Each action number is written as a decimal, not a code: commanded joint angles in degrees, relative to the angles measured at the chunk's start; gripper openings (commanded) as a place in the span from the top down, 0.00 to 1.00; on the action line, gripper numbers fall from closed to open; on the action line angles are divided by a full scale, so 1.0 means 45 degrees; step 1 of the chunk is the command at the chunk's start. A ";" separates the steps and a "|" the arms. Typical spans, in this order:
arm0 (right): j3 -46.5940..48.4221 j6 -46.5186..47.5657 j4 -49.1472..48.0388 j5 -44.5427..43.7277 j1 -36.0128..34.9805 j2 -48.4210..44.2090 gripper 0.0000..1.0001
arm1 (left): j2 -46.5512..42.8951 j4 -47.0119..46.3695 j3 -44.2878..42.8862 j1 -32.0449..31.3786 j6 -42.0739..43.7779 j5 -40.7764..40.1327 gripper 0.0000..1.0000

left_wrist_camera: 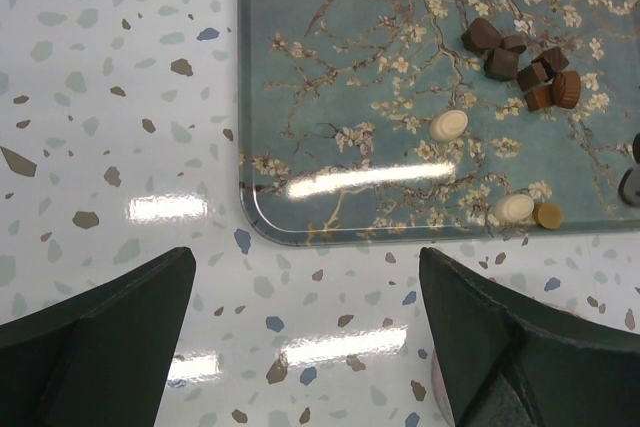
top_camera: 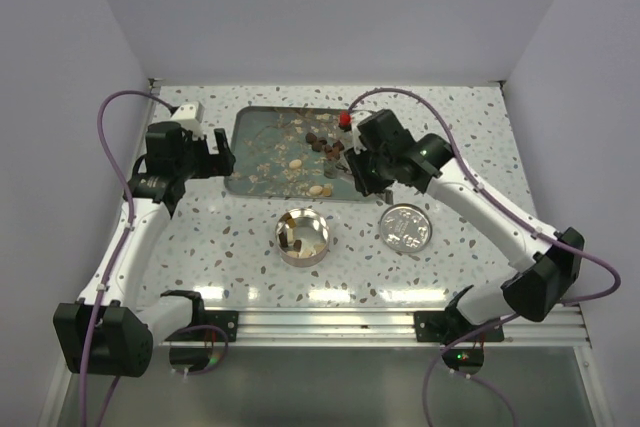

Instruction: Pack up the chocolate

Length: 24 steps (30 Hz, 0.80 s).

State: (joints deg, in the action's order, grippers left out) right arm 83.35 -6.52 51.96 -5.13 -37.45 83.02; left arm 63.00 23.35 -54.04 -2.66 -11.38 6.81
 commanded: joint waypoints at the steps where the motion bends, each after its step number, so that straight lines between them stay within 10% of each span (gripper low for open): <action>1: 0.0462 -0.0969 0.0776 0.0456 -0.1362 -0.0656 0.70 | 0.0062 -0.0659 0.0076 0.0082 -0.0109 0.0050 0.00; 24: 0.0791 -0.2691 0.1949 0.0357 -0.5271 -0.1243 0.59 | 0.0237 -0.0542 -0.0061 0.0102 -0.0108 0.0050 0.00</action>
State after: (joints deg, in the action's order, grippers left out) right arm 84.27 -17.37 60.75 -3.46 -61.04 78.32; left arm 63.86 23.18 -53.63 -2.66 -11.44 6.85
